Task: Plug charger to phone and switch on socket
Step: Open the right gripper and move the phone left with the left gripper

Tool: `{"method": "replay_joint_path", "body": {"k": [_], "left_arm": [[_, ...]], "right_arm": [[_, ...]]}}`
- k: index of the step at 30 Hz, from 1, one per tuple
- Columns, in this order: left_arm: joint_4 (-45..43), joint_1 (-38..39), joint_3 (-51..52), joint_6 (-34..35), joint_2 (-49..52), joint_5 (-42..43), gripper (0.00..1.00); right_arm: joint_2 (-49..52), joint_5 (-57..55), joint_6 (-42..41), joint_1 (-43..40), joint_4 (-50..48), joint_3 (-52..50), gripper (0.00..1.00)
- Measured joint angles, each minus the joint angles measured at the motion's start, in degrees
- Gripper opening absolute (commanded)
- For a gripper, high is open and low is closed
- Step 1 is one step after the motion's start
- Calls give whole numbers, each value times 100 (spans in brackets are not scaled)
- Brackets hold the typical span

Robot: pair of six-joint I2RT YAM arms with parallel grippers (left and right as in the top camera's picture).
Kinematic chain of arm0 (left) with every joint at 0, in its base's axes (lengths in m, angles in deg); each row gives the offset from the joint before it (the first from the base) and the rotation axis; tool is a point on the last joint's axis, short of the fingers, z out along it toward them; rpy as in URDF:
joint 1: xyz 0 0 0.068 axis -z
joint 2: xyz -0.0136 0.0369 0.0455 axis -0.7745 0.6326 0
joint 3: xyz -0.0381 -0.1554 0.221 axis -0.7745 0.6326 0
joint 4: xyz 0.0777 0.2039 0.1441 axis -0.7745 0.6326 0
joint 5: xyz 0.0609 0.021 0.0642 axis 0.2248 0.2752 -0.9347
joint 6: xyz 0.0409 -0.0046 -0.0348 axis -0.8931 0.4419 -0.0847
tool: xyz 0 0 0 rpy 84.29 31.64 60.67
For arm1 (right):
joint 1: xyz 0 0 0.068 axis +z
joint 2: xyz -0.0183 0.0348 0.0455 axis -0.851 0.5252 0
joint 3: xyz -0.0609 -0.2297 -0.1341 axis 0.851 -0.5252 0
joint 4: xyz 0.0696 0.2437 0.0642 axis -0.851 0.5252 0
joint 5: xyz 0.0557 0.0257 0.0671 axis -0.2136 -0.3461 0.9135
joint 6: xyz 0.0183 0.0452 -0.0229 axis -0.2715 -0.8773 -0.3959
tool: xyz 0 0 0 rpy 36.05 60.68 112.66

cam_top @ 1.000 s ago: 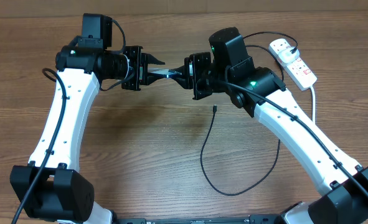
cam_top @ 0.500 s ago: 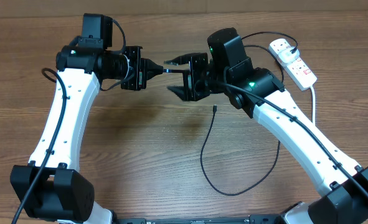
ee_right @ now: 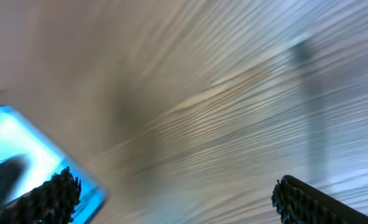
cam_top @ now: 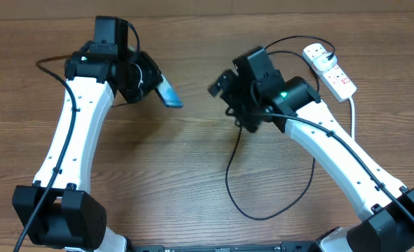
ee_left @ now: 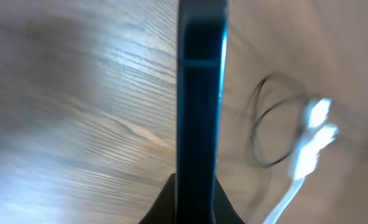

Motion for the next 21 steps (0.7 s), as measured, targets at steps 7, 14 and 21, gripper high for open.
{"method": "replay_joint_path", "body": {"k": [7,14,21], "left_arm": [[68,348,494,-2662,7,352,4],[-487,361,1091,-3477,24,691,4],[-540,361,1113,-3571,24,730,4]], "right_arm": [[0,-1185,968,-2,866,-2,100],[0,-1414,1768,0,710,-70,77],[601,-1471,1926,0,245,-529,55]]}}
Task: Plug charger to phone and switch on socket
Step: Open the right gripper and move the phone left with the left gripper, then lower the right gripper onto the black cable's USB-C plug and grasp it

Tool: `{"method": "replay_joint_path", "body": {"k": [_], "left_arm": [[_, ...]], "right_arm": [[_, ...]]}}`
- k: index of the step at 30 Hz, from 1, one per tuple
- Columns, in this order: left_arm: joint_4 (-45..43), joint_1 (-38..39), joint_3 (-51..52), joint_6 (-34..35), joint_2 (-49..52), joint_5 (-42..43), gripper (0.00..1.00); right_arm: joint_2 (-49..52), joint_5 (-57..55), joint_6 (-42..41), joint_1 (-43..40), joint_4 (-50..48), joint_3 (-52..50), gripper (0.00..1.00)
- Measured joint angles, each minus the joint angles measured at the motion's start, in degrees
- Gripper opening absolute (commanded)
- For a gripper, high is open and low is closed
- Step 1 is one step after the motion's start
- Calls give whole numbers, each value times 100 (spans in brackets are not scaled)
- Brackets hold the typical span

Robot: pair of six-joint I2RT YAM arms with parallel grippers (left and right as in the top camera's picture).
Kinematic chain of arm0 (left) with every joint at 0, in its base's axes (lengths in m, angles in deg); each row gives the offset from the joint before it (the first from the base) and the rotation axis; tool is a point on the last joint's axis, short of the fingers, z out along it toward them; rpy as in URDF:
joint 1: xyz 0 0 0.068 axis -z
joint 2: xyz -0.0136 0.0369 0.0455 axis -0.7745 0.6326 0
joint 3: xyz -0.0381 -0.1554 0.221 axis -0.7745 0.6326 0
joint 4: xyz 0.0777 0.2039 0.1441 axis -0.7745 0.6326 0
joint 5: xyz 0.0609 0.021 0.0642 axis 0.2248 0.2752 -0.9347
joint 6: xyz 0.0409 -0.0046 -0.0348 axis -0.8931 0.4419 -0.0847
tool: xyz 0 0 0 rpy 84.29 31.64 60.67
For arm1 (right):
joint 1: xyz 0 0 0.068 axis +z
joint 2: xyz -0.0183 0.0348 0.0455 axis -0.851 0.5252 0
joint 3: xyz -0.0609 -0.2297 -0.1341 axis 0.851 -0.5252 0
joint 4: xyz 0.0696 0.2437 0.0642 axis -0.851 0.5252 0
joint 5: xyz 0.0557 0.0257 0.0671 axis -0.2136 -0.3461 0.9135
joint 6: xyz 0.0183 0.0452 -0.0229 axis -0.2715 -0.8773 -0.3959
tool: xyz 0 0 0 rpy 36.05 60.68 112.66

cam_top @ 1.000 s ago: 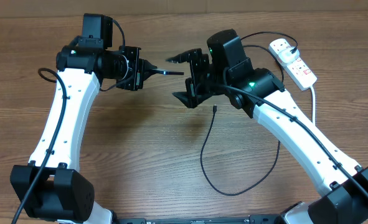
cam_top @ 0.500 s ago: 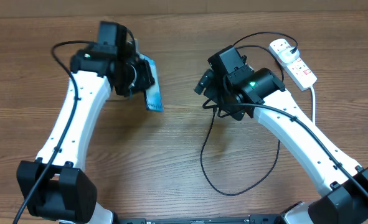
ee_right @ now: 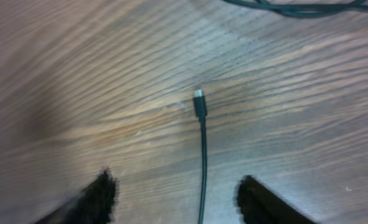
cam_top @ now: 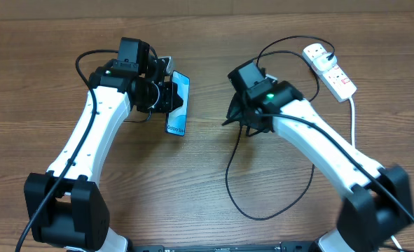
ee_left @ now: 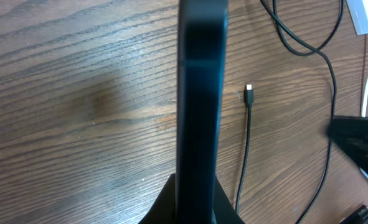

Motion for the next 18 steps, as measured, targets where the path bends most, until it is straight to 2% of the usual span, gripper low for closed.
{"method": "replay_joint_path", "body": {"k": [4,10,18], "left_arm": [[-2,0,0,-13,0,0,4],[0,0,0,-15,0,0,4],[22,0,0,-13,0,-2,4]], "right_arm": [[649,17,31,0,-149,-31,52],[922,11,116,0,-358,-52,37],[1340,15,457,-22,-557,-52,38]]}}
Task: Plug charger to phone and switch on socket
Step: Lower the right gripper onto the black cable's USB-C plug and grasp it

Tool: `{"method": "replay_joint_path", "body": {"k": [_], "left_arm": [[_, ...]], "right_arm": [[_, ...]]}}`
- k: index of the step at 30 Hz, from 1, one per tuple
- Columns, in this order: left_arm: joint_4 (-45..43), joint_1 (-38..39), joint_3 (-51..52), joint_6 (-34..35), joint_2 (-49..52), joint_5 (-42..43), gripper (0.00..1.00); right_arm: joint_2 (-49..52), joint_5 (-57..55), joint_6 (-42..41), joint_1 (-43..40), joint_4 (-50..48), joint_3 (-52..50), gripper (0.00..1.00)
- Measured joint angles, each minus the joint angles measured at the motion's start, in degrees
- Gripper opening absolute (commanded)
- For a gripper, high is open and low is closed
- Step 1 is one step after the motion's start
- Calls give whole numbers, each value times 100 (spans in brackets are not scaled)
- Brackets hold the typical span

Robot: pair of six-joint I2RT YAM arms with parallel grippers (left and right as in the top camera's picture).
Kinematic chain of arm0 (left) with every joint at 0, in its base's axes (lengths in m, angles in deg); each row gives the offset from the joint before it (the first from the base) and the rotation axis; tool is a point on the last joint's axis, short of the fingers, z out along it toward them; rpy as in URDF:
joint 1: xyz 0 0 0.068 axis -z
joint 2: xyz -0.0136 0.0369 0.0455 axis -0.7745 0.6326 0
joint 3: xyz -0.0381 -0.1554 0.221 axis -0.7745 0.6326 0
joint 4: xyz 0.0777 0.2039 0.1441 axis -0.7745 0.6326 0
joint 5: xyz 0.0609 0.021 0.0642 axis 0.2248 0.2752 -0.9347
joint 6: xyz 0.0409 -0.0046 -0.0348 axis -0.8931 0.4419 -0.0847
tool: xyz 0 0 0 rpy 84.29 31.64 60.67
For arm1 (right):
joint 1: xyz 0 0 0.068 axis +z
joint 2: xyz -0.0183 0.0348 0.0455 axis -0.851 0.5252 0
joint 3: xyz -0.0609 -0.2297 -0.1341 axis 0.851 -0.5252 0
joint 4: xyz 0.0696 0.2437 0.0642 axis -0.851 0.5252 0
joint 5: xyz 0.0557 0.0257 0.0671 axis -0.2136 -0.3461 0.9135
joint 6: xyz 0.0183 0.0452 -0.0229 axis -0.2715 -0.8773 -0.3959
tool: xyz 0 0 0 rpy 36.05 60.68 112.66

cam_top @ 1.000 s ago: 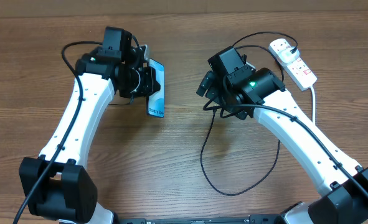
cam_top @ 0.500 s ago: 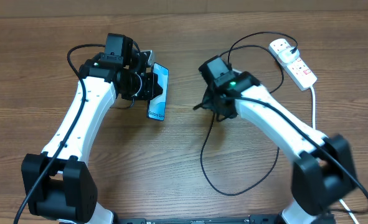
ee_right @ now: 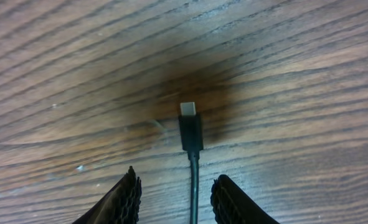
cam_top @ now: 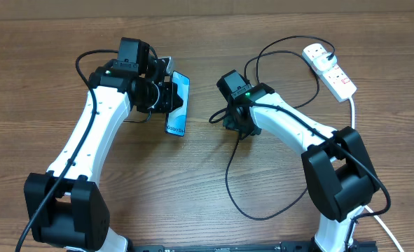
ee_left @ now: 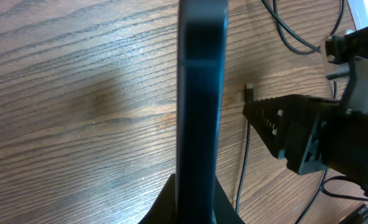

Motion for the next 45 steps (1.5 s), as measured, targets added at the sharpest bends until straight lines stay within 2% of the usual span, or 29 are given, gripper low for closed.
{"method": "replay_joint_path", "body": {"k": [4,8,17,19,22,28,45], "left_arm": [[2,0,0,-2,0,2,4],[-2,0,0,0,0,2,4],[-26,0,0,-2,0,2,4],[-26,0,0,0,0,2,4],[-26,0,0,0,0,2,4],[-31,0,0,0,0,2,4],[-31,0,0,0,0,2,4]], "right_arm": [[136,26,129,-221,-28,0,35],[223,415,595,-564,-247,0,33],[223,726,898,-522,-417,-131,33],[223,726,916,-522,-494,-223,28],[219,726,922,-522,-640,-264,27],[205,708,942,-505,-702,-302,15],[195,129,791,-201,-439,-310,15]]}}
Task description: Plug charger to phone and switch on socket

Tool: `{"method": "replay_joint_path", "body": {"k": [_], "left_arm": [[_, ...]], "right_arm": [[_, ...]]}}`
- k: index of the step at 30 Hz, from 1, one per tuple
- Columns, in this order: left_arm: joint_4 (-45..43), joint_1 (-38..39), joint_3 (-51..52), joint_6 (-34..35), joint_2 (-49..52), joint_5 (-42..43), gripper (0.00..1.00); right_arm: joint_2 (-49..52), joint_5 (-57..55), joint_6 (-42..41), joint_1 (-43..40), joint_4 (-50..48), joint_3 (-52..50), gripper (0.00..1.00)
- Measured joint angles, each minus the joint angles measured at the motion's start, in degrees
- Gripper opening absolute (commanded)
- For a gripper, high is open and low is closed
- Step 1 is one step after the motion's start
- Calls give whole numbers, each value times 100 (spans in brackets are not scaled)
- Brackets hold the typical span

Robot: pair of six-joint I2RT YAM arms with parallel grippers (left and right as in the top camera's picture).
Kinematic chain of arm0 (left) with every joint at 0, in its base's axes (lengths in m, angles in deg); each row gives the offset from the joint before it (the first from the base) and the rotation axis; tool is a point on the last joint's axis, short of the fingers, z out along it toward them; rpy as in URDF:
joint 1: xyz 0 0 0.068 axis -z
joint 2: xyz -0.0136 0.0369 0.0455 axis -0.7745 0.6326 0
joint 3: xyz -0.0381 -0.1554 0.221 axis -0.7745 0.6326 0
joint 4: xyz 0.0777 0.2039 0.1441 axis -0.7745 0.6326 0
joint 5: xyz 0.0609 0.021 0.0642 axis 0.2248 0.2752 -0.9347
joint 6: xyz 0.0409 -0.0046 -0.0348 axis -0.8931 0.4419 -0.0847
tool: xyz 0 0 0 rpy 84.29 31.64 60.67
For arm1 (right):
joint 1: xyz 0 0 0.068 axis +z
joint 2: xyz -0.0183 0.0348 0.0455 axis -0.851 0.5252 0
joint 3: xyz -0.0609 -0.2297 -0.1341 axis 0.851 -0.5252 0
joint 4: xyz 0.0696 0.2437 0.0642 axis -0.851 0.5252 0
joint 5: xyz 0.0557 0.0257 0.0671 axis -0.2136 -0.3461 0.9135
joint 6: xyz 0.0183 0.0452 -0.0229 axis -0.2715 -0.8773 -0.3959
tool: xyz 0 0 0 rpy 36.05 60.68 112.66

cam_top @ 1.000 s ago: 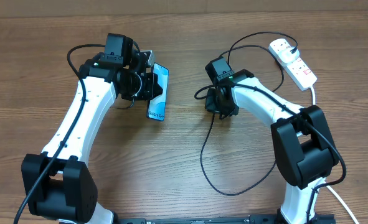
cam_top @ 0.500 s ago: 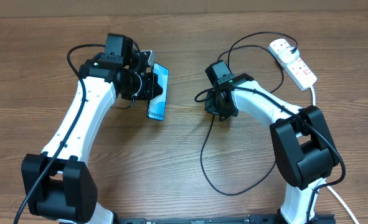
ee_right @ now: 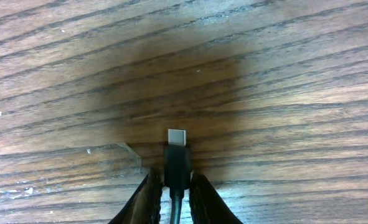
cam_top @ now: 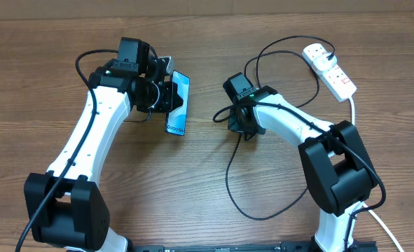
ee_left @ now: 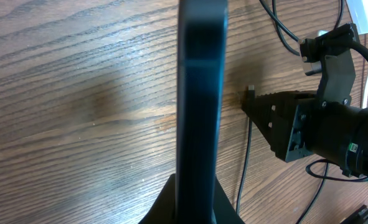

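Note:
My left gripper [cam_top: 166, 98] is shut on the phone [cam_top: 178, 105], a dark handset with a blue-lit screen. The left wrist view shows the phone [ee_left: 201, 93] edge-on, running up from my left gripper [ee_left: 195, 196]. The black charger plug [ee_right: 177, 160] lies on the table with its metal tip pointing towards the phone. My right gripper [ee_right: 175, 186] is shut on the plug's body, one finger pressed against each side. Overhead, my right gripper [cam_top: 232, 119] sits right of the phone. The white socket strip [cam_top: 330, 68] lies at the back right.
The black charger cable [cam_top: 235, 189] loops across the table in front of the right arm, and another loop [cam_top: 284, 49] runs to the socket strip. A white lead [cam_top: 352, 112] drops from the strip along the right side. The wooden table [cam_top: 157, 189] lies under everything.
My right gripper's fingers stood apart on either side of the plug; now they are shut on it. The left gripper and the phone have not moved.
At first the left gripper held the phone at the back left and the right gripper was mid-table, off the cable. Then the phone was nearer the centre and the open right gripper was above the plug. It was then low around the plug, and is now shut on it.

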Motion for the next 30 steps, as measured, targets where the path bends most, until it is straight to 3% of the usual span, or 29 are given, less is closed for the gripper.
{"method": "replay_joint_path", "body": {"k": [5,8,17,23,30], "left_arm": [[0,0,0,0,0,0,4],[0,0,0,-2,0,0,4],[-31,0,0,26,0,190,4],[-498,-22,7,81,0,1768,4],[-1270,-282,11,1038,0,3654,4]], "right_arm": [[0,7,-31,-2,-2,0,13],[0,26,-28,0,-7,0,4],[-11,310,-46,-24,74,26,4],[-352,1534,-33,-175,680,52,4],[-2079,3224,638,-509,1104,81,4]]}}
